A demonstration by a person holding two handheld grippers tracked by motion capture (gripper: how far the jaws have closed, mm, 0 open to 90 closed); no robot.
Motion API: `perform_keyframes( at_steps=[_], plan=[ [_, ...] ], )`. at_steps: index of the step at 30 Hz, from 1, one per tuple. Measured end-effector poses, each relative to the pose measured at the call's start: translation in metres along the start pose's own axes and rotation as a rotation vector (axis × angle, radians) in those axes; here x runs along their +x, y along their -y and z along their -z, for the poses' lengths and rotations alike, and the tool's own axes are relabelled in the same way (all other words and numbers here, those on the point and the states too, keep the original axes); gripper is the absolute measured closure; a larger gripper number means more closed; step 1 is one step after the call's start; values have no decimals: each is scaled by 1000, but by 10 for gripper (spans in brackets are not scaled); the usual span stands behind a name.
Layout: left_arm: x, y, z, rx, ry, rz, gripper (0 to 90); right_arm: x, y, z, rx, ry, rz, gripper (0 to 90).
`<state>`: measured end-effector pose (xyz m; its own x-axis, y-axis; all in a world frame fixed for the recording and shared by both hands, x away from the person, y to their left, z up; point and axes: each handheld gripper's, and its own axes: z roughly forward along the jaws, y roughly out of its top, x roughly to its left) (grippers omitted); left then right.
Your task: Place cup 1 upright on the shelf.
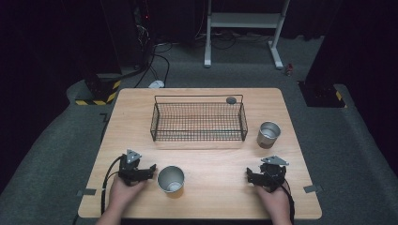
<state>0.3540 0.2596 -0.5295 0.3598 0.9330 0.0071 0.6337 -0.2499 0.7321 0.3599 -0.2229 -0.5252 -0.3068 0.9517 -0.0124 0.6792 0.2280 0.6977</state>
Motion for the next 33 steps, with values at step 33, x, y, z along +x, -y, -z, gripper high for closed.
perform_keyframes(
  at_steps=[33],
  plan=[
    [3, -1, 5, 0, 9, 0, 143, 0, -1, -1, 0, -4, 2, 78]
  ],
)
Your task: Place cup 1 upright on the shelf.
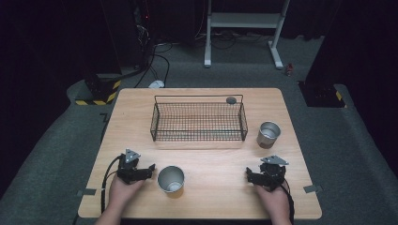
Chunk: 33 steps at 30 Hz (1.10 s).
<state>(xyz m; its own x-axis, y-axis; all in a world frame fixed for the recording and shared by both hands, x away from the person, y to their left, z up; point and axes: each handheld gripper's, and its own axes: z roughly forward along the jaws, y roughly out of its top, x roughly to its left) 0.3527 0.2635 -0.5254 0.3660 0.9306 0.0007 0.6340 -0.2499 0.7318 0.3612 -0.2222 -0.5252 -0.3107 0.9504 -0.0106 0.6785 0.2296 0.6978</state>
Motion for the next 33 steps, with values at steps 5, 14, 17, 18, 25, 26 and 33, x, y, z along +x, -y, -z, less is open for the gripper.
perform_keyframes(
  at_steps=[5, 14, 17, 18, 25, 26, 33],
  plan=[
    [0, 0, 4, -2, 17, 1, 147, 0, 0, 0, -1, 0, 2, 78],
    [-2, -3, 16, -54, 34, -19, 147, 0, 0, 0, -1, 0, 2, 78],
    [-2, -5, 20, -76, 39, -18, 144, 0, 0, 0, -1, 0, 2, 78],
    [-3, -5, 22, -79, 40, -18, 142, 0, 0, 0, -1, 0, 2, 78],
    [-5, -9, 29, -101, 57, -25, 102, 0, 0, 0, -1, 0, 4, 78],
    [-5, -10, 30, -102, 64, -27, 76, 0, 0, 0, -1, 0, 2, 78],
    [-8, -14, 36, -141, 81, -23, 3, 0, 0, 0, -2, 1, 2, 79]
  ],
)
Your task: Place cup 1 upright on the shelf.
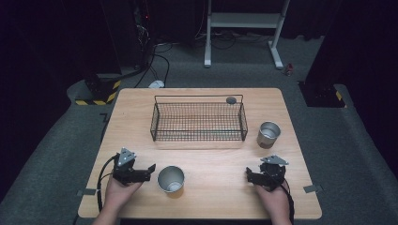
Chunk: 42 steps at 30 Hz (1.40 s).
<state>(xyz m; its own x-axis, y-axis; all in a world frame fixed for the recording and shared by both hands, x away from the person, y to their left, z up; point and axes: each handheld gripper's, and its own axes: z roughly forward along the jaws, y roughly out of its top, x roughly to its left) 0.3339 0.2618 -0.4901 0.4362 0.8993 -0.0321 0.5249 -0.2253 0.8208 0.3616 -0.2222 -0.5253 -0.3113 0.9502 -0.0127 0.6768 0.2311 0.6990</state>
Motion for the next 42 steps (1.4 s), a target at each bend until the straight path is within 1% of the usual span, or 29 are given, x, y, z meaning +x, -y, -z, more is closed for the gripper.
perform_keyframes(
  at_steps=[1, 6, 11, 12, 16, 17, 29, 34, 36, 37, 38, 40, 42],
  plan=[
    [-1, -1, 1, -4, 0, 5, 0, 0, 0, 0, 1, -1, 0, 78],
    [-2, -4, 6, -25, 13, -5, 0, 0, 0, 0, 0, 0, 0, 78],
    [-4, -6, 10, -38, 15, -4, 0, 0, 0, 0, 0, 0, 0, 79],
    [-4, -7, 10, -40, 17, -9, 0, 0, 0, 0, 1, -1, 0, 79],
    [-5, -9, 14, -52, 28, -3, 0, 0, 0, 0, 1, -1, 0, 79],
    [-5, -10, 15, -54, 32, -8, 0, 0, 0, 0, 1, -1, 0, 78],
    [-17, -19, 25, -102, 66, -31, 0, 0, 0, 0, 0, -1, 2, 78],
    [-22, -22, 27, -111, 87, -26, 0, 0, 0, 0, 1, -1, 0, 78],
    [-22, -22, 27, -111, 90, -32, 1, 0, 0, 0, 0, -1, 1, 78],
    [-24, -23, 28, -116, 99, -37, 0, 0, 0, 0, 0, -1, 2, 78],
    [-25, -23, 28, -118, 103, -35, 0, 0, 0, 0, 2, -1, -3, 78],
    [-27, -24, 29, -125, 107, -34, 0, 0, 0, 0, 0, -1, 2, 78],
    [-28, -25, 30, -123, 121, -29, 1, 0, 0, 0, 1, -1, 0, 78]
  ],
)
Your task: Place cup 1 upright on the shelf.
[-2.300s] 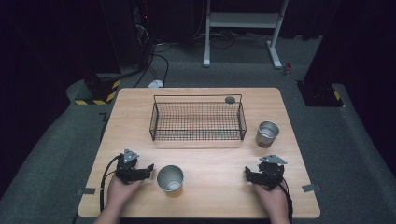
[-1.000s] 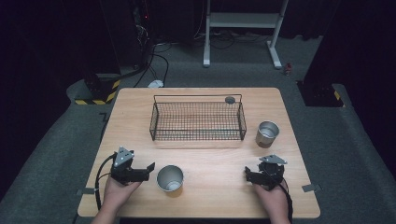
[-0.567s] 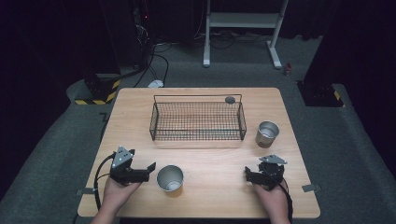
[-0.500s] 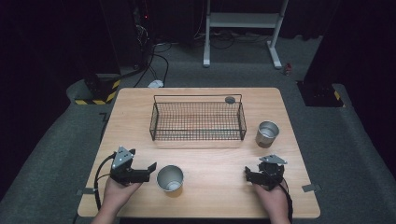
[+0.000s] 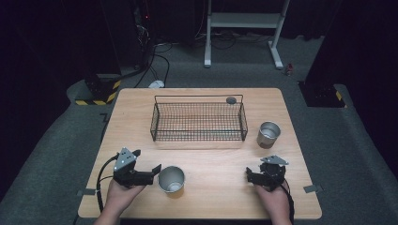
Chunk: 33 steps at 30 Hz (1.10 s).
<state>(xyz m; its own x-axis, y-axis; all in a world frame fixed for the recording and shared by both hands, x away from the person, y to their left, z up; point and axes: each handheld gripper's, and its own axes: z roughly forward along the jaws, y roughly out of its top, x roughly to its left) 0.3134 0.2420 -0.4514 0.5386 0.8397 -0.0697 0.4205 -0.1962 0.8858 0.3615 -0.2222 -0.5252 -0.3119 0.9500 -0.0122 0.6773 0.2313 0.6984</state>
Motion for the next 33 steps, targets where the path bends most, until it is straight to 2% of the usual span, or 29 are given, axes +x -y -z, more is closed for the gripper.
perform_keyframes(
  at_steps=[5, 11, 22, 24, 26, 29, 33],
  plan=[
    [-3, -3, 2, -22, 0, -8, 0, 0, 0, 0, -1, 1, 0, 78],
    [-10, -5, 4, -44, 30, -2, 0, 0, 0, 0, 0, 0, 0, 78],
    [-34, -9, 3, -58, 109, -28, 0, 0, 0, 0, -1, 0, 2, 79],
    [-41, -9, 1, -50, 139, -34, 0, 0, 0, 0, 0, -2, -2, 81],
    [-43, -8, 0, -48, 144, -37, 0, 1, 0, 0, 0, -2, -2, 81],
    [-49, -7, -3, -38, 179, -46, 0, 1, 0, 0, 1, -1, -1, 82],
    [-54, -6, -4, -38, 196, -47, 0, 1, 0, 0, 1, -1, -1, 82]
  ],
)
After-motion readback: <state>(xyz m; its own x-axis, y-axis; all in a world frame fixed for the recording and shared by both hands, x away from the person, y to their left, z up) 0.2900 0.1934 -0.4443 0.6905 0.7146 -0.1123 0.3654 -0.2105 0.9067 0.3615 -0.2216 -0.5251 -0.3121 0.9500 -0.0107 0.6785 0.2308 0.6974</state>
